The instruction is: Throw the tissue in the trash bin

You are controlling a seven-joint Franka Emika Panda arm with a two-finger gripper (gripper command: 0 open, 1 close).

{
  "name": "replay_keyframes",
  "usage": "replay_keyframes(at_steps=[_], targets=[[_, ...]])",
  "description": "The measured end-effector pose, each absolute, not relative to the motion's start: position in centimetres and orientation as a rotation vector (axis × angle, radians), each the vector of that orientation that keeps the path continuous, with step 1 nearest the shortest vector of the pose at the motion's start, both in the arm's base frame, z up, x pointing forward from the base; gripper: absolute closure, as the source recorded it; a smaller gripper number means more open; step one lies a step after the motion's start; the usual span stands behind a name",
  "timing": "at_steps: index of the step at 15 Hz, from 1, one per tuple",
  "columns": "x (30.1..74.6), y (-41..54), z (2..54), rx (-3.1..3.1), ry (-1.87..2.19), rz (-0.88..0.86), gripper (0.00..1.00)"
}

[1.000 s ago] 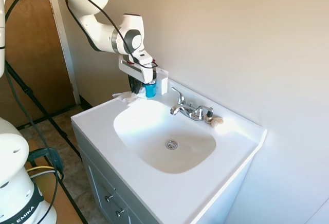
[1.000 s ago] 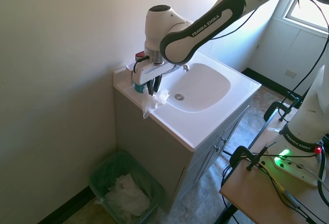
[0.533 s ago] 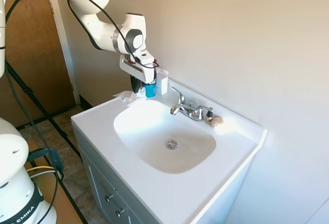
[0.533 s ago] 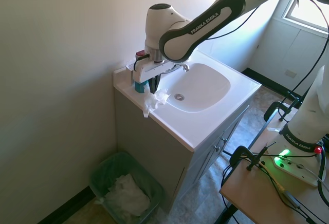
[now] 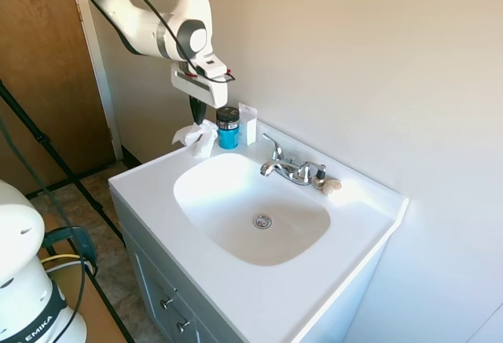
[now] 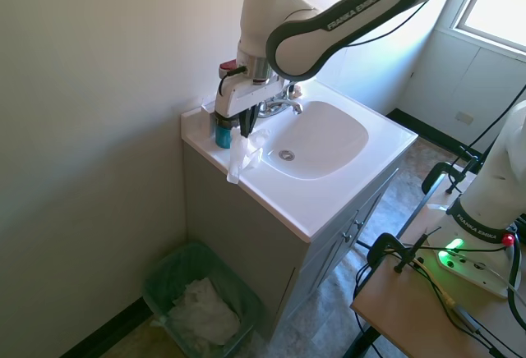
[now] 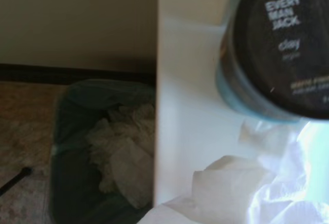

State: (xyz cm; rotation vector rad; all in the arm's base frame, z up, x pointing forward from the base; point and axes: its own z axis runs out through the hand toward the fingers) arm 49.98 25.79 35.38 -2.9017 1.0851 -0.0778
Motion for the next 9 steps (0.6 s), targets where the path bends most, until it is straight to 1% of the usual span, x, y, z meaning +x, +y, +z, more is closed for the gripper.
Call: replay_keyframes(at_steps=[2,5,7,9], targets=[[47.8,28.5,36.7,-2.919,1.025,-0.085,1.0],[46.6,32.1,36.1,-2.932,0.979,-0.072,1.0],[46.9,34.6,34.5,-2.95,0.96,-0.056,1.0],[47.4,37.0,31.3,-2.982,0.96,-0.031,1.0]])
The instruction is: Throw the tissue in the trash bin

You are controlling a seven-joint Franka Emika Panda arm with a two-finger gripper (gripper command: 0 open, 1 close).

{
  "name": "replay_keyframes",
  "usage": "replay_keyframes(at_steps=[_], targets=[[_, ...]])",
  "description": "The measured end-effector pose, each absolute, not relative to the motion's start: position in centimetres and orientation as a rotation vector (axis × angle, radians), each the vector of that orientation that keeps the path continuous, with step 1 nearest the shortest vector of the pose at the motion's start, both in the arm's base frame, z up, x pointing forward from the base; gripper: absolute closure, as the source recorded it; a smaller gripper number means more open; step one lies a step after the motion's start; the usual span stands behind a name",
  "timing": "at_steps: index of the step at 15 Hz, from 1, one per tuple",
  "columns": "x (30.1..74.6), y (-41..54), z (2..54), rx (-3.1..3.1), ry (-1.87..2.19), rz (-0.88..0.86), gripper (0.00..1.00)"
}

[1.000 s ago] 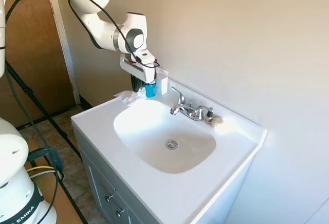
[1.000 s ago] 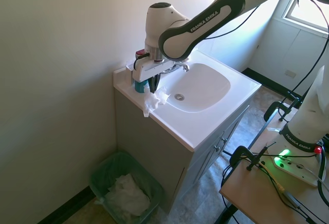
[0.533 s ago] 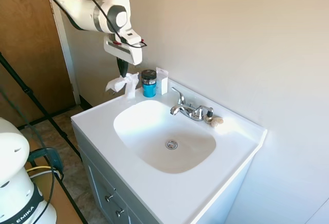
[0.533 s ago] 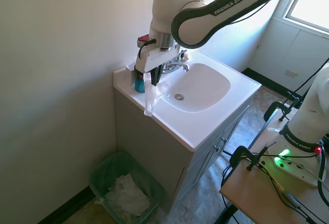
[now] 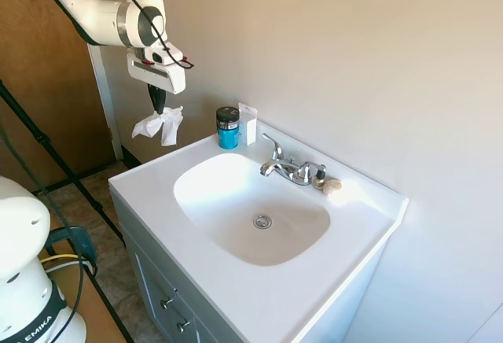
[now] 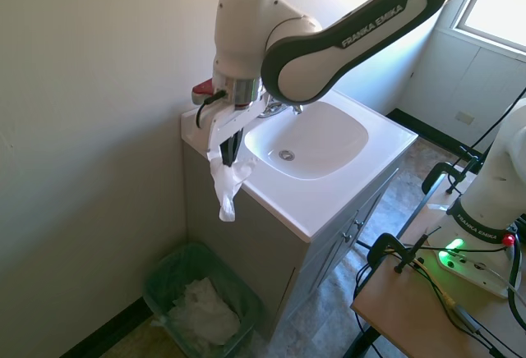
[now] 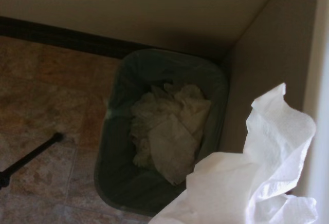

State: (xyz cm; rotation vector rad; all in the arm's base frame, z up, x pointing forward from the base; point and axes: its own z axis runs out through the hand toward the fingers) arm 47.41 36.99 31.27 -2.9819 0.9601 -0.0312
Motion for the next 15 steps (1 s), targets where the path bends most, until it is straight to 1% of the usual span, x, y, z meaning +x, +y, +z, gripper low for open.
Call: replay_keyframes(at_steps=[3,5,6,9,15], targets=[[49.0,38.9,26.9,-3.005,0.995,0.001,1.0],[50.3,39.5,25.3,-3.003,1.01,0.012,1.0],[50.7,39.8,24.6,-3.005,1.013,0.018,0.0],[50.7,40.6,23.4,-3.016,1.013,0.028,0.0],[50.9,40.3,23.5,-3.04,1.031,0.038,0.0]])
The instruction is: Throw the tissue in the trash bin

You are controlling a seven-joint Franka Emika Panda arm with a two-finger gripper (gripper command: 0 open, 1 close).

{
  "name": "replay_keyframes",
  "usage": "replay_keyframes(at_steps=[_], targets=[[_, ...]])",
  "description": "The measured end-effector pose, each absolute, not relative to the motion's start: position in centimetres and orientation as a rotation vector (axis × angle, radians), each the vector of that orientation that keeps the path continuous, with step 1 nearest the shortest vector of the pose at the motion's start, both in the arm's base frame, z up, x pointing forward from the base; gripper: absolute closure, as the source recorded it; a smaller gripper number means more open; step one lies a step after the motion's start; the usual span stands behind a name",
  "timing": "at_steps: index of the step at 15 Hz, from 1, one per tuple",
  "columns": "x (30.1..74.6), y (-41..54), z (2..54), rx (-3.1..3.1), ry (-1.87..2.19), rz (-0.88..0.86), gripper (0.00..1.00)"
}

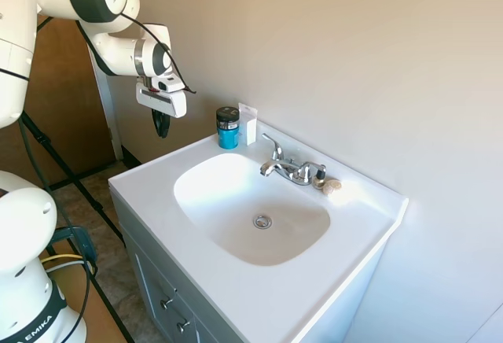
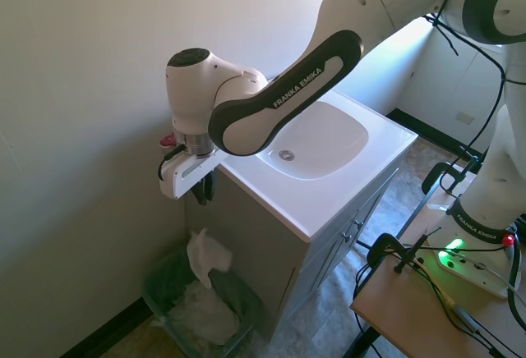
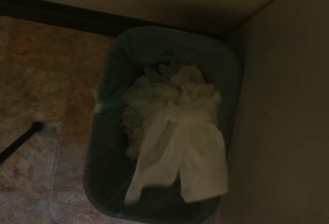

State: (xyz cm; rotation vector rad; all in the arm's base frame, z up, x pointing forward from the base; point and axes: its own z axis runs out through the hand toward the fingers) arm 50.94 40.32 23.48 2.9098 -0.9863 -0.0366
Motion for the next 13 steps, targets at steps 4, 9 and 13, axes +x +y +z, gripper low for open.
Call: replay_keyframes(at_steps=[4,9,13], targets=[[51.2,40.2,24.3,2.915,-0.995,-0.022,0.0],[51.8,37.6,30.4,2.915,-1.065,0.075,0.0],[50.8,32.8,34.6,2.874,-1.165,0.134,0.0]])
